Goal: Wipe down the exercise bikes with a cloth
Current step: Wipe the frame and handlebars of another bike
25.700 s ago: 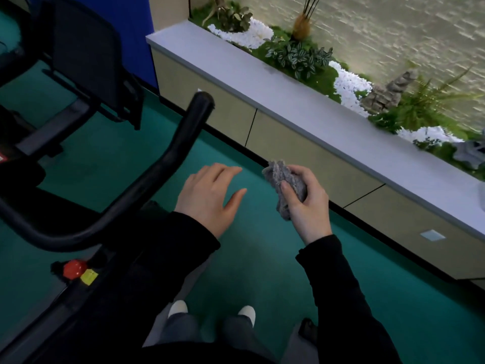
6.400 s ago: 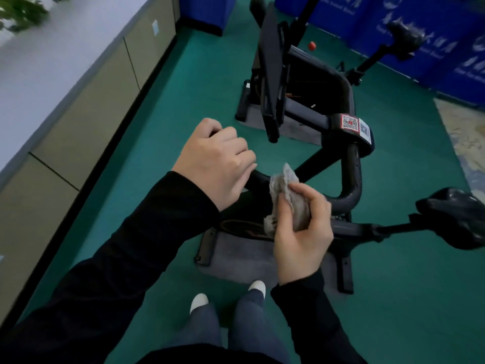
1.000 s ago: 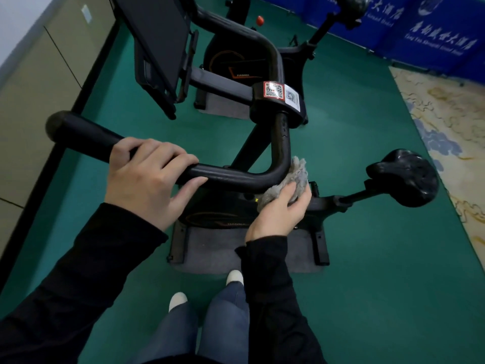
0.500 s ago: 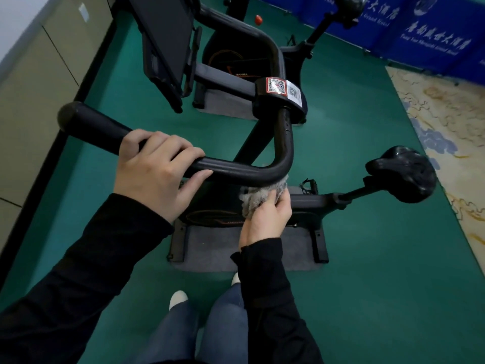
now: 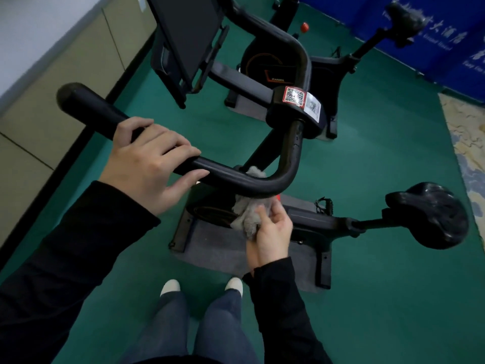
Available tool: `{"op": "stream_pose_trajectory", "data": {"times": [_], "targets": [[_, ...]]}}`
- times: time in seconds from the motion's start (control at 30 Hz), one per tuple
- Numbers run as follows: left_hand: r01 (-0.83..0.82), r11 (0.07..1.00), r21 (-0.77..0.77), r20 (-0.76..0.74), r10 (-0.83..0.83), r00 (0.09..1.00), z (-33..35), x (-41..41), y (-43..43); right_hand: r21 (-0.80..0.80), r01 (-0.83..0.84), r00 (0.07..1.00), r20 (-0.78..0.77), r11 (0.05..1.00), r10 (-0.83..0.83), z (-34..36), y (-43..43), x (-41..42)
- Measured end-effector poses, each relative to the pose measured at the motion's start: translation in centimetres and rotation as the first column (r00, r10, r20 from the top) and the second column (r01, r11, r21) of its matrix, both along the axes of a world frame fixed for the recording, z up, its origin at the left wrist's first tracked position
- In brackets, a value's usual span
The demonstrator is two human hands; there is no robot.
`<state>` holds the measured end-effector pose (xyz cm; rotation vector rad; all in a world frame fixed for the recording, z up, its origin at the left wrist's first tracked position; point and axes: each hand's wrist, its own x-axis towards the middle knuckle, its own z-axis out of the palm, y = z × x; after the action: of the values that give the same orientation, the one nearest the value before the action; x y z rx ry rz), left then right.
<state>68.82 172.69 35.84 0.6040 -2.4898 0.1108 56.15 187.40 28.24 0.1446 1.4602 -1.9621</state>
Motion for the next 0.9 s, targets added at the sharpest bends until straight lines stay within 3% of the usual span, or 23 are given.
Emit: {"op": "stream_pose_trajectory", "data": {"times": [0.2, 0.37, 0.57, 0.77, 0.9], "targets": [[-0.014, 0.997, 0.08, 0.002, 0.014, 1.0, -0.6, -2.8, 3.9, -0.123, -0.192, 0.981, -0.009, 0.974, 0.193, 0.6, 0.0, 0.2], [-0.053, 0.988, 0.145, -0.017, 0.056, 0.998, -2.1, -5.1, 6.5, -0.167, -0.208, 0.978, -0.001, 0.964, 0.211, 0.7, 1.0, -2.5], [-0.127, 0.973, 0.192, -0.089, 0.146, 0.985, -2.7, -6.0, 7.0, -0.146, -0.317, 0.947, -0.005, 0.937, 0.32, 0.5, 1.0, -3.4], [-0.133, 0.965, 0.227, -0.121, 0.164, 0.979, -2.8, -6.0, 7.2, -0.052, -0.276, 0.961, -0.04, 0.96, 0.275, 0.5, 1.5, -5.4], [-0.14, 0.961, 0.24, -0.122, 0.173, 0.977, -2.9, -6.1, 7.3, -0.083, -0.439, 0.894, -0.143, 0.895, 0.425, 0.7, 1.9, -4.7]]}}
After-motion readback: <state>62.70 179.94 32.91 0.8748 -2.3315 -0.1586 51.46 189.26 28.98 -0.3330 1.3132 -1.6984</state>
